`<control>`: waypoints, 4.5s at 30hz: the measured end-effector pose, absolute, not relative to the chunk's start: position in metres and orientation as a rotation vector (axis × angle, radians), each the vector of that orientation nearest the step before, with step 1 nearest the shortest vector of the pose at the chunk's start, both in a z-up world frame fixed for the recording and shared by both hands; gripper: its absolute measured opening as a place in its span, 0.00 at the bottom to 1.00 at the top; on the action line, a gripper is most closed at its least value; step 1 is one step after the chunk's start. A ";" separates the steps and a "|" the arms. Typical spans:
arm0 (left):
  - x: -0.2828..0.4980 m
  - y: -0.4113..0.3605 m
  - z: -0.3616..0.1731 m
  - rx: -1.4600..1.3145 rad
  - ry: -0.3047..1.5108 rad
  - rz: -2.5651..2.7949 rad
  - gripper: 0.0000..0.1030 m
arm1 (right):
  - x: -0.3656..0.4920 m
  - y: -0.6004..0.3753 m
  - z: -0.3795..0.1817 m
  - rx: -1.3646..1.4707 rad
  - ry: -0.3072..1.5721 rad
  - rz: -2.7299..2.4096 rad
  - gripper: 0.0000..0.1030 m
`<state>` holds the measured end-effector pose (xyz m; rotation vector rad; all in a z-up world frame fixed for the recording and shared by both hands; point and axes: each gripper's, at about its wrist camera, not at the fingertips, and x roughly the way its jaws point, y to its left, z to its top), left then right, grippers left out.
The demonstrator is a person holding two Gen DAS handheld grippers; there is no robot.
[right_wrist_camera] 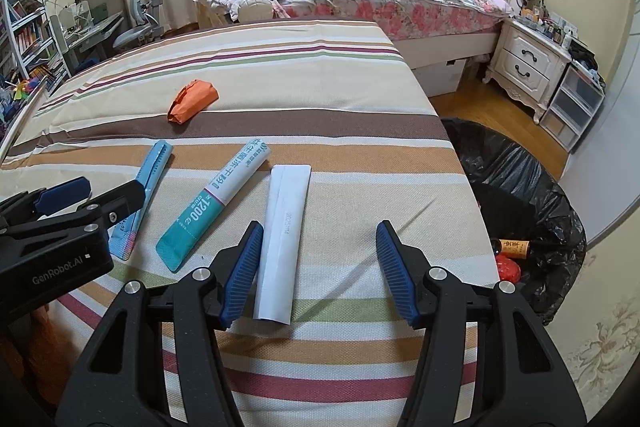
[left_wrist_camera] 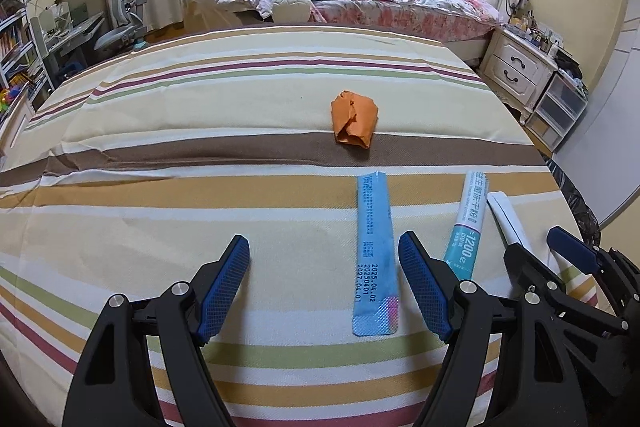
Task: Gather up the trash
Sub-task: 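Grasp the blue tube with the left tool while the right tool grasps the white tube, then carry the blue tube and white tube over the bin with both tools, then open both tools to drop the blue and white tubes into the bin, then move the open left tool around the teal toothpaste tube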
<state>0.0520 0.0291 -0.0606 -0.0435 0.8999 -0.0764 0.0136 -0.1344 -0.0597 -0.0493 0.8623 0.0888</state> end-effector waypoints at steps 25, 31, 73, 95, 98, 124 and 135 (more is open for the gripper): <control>0.039 0.019 -0.049 -0.054 0.815 -0.166 0.18 | 0.008 -0.130 -0.052 -0.045 0.834 0.149 0.15; 0.037 0.013 -0.030 -0.064 0.750 -0.188 0.18 | 0.008 -0.144 -0.040 -0.023 0.805 0.120 0.15; 0.098 -0.165 -0.035 0.161 0.706 -0.507 0.18 | 0.033 -0.307 -0.040 0.140 0.741 -0.354 0.16; 0.115 -0.183 -0.049 0.168 0.755 -0.515 0.43 | 0.040 -0.321 -0.055 0.182 0.761 -0.404 0.31; 0.115 -0.183 -0.048 0.161 0.754 -0.510 0.49 | 0.040 -0.322 -0.055 0.183 0.757 -0.409 0.32; 0.099 -0.136 -0.030 0.126 0.728 -0.409 0.65 | 0.030 -0.308 -0.044 0.169 0.731 -0.374 0.51; 0.079 -0.081 -0.035 0.094 0.760 -0.284 0.65 | 0.027 -0.268 -0.044 0.132 0.742 -0.255 0.51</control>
